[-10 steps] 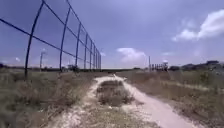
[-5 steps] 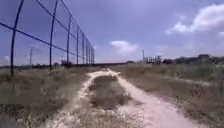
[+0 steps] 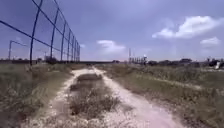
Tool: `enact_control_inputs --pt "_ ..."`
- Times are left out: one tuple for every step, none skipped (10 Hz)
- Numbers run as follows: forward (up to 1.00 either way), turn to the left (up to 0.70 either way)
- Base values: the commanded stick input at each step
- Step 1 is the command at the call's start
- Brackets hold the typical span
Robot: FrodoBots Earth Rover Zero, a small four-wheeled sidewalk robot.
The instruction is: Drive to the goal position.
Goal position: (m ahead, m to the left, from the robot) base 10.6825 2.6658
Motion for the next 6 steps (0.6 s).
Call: enact_control_inputs --pt "0.50 0.00" --pt "0.50 -0.04" --pt "0.50 -0.15" --pt "0.50 0.00" --pt "0.50 0.00" --pt "0.50 0.00"
